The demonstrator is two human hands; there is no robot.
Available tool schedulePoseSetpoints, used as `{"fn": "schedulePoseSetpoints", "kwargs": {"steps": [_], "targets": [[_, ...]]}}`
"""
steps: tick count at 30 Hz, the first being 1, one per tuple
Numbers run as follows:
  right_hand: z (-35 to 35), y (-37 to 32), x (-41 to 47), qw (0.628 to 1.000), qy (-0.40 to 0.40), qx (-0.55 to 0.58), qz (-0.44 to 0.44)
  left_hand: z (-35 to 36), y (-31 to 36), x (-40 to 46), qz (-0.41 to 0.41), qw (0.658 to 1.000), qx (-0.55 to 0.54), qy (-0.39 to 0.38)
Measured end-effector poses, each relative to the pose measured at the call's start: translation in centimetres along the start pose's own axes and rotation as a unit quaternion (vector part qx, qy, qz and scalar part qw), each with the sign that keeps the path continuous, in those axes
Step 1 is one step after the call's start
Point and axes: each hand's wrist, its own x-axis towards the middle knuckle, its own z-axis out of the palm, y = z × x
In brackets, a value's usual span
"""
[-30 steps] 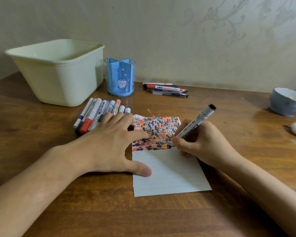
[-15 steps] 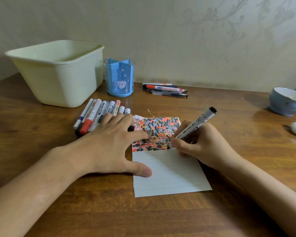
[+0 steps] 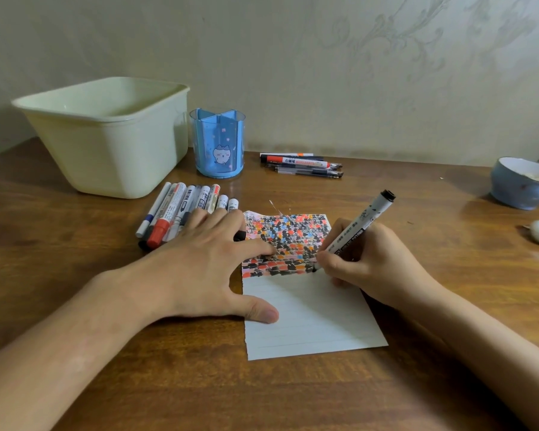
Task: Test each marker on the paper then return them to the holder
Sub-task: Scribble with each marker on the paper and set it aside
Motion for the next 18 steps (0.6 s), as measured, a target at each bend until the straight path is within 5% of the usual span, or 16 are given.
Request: {"fn": "schedulePoseSetpoints", "kwargs": {"steps": [18], "targets": [[0.19,-0.03,-0.02,1.000,0.003,-0.014,-0.010,-0.05,0.01,-0.01,0.000,1.000,-0.001,-0.003]]}}
